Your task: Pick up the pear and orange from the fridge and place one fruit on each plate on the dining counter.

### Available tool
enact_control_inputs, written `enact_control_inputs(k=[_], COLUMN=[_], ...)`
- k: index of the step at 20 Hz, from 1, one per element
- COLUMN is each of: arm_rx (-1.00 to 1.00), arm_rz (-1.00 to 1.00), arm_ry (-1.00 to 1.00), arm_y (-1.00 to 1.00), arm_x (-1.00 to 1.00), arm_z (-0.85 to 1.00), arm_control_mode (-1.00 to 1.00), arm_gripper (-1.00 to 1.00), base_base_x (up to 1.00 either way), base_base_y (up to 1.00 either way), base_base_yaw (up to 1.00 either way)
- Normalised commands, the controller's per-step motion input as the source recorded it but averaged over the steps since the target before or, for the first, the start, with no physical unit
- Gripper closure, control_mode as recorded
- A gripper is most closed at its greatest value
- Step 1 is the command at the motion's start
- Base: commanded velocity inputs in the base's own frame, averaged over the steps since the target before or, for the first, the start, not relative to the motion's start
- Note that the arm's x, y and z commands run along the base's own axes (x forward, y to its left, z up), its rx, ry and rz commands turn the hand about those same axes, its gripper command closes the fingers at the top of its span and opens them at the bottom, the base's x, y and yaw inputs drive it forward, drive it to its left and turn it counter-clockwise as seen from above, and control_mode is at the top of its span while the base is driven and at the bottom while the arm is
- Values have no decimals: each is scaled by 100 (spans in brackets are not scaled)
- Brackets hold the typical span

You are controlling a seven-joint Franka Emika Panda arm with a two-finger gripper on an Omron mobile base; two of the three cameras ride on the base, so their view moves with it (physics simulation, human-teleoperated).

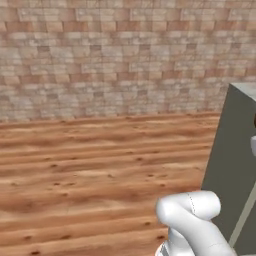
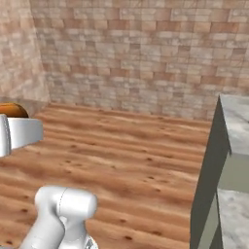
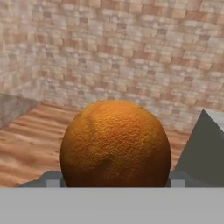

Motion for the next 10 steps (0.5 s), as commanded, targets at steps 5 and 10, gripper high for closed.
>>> enact_control_inputs(k=[5, 10], arm_rx=[0, 0], arm_rz=[0, 0], arm_ry=[0, 0], arm_y=[0, 0], arm_x=[0, 0], arm_z=[0, 0], arm_control_mode=[100, 100], arm_gripper=[100, 100], base_base_x=[100, 99], base_base_y=[40, 37], base_base_yaw=[-36, -40])
